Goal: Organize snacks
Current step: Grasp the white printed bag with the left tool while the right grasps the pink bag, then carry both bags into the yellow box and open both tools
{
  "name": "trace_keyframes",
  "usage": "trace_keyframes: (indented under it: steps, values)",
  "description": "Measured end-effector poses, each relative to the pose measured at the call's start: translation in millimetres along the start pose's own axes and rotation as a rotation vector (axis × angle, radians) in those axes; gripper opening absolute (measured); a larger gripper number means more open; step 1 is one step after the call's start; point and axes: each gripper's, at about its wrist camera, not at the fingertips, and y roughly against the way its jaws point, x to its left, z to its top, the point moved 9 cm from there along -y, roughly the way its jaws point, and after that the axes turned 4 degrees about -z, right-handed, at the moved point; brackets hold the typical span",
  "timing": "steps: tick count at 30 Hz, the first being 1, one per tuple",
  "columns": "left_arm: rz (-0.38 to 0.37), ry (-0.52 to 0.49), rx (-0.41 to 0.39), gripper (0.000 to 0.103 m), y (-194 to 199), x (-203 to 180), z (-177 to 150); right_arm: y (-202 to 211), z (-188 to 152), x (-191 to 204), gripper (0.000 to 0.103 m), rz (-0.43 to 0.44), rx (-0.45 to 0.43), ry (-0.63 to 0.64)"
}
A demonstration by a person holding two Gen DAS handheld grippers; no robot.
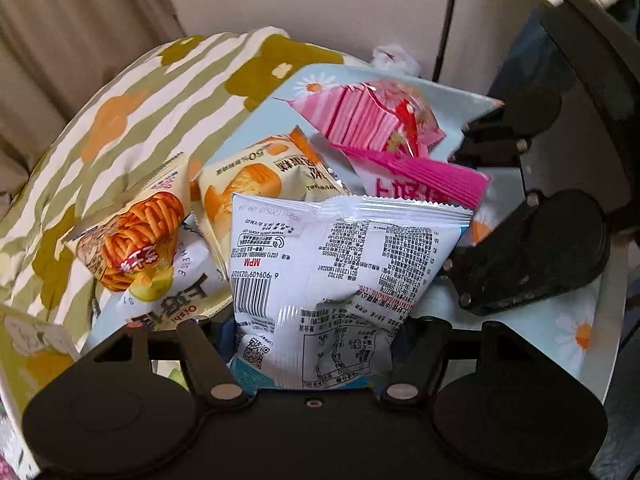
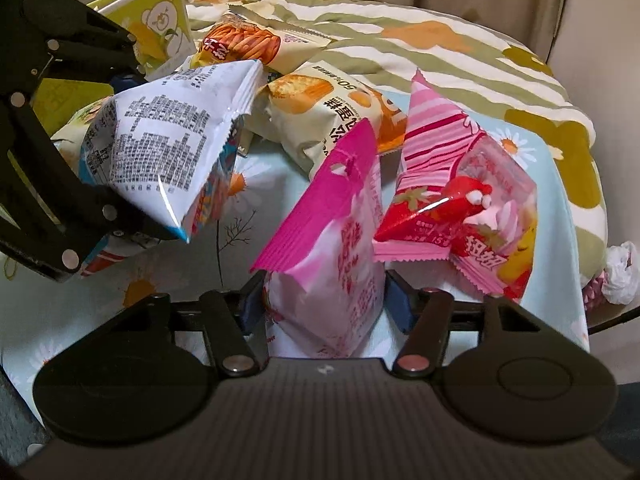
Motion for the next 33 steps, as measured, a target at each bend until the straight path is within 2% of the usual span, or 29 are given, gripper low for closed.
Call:
trace_keyframes:
  steps: [1,5,9,19,27,33]
  values:
    - [0.004,0.013,-0.006,0.073,3.1,0.0,-0.5,1.4,-1.3,0.2,0.072,0.001,0.000,0.001]
    - [0.019,0.059,-0.025,0.073,14.5,-1.2,-0.9,8.3,-5.6,3.9,0.058,0.012,-0.003,0.021]
    - [0.035,0.107,-0.049,0.073,25.5,-5.2,1.5,16.9,-8.1,8.7,0.052,0.015,-0.011,0.031]
    - [0.081,0.263,-0.122,0.073,60.3,-17.3,8.7,48.1,0.2,8.2,0.050,0.049,-0.059,0.047]
    - [0.153,0.423,-0.243,0.073,106.4,-24.6,21.2,84.6,15.8,5.6,0.050,0.059,-0.105,0.087]
    - [0.236,0.526,-0.326,0.073,149.1,-17.4,24.0,113.7,33.6,5.4,0.050,0.084,-0.159,0.133]
